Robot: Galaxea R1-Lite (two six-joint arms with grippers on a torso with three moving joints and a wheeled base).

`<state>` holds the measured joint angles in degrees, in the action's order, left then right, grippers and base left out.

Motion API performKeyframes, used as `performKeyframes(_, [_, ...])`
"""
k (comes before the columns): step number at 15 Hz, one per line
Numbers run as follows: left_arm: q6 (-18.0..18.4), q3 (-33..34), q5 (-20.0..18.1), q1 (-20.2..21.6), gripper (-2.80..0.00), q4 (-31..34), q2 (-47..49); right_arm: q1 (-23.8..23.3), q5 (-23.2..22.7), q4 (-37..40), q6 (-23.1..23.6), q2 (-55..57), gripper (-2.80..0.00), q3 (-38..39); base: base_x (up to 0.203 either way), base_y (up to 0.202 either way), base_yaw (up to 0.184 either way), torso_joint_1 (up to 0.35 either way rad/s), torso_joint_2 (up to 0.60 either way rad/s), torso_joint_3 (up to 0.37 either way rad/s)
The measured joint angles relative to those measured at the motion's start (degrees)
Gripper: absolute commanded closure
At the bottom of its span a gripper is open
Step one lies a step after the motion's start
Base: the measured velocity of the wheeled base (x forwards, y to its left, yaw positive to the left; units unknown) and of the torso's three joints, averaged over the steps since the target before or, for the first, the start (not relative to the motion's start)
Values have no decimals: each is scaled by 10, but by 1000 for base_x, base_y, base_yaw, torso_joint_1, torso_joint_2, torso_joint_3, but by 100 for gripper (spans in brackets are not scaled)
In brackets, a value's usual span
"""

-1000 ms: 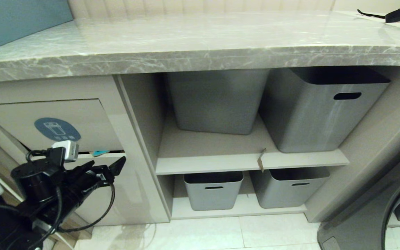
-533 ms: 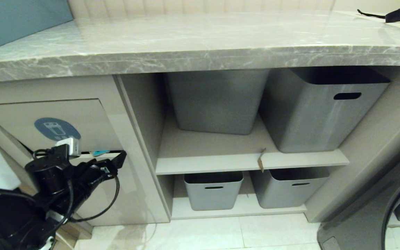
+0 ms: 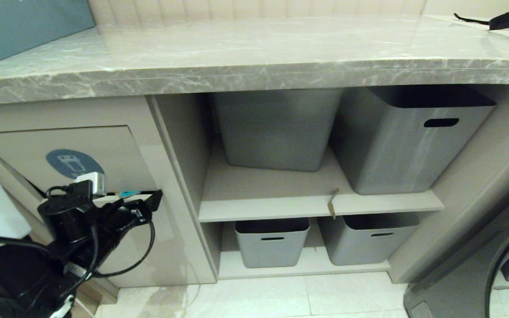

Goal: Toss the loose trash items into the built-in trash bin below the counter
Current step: Put the garbage in the trash can

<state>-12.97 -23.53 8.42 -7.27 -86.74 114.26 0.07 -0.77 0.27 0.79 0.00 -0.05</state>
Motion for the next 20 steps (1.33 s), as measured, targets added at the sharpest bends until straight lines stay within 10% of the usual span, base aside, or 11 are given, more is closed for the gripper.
performKeyframes(20, [8,22,10,0,-280,-5,-19,0,0,0,0,0,0,0,0,0,0,0,0,0])
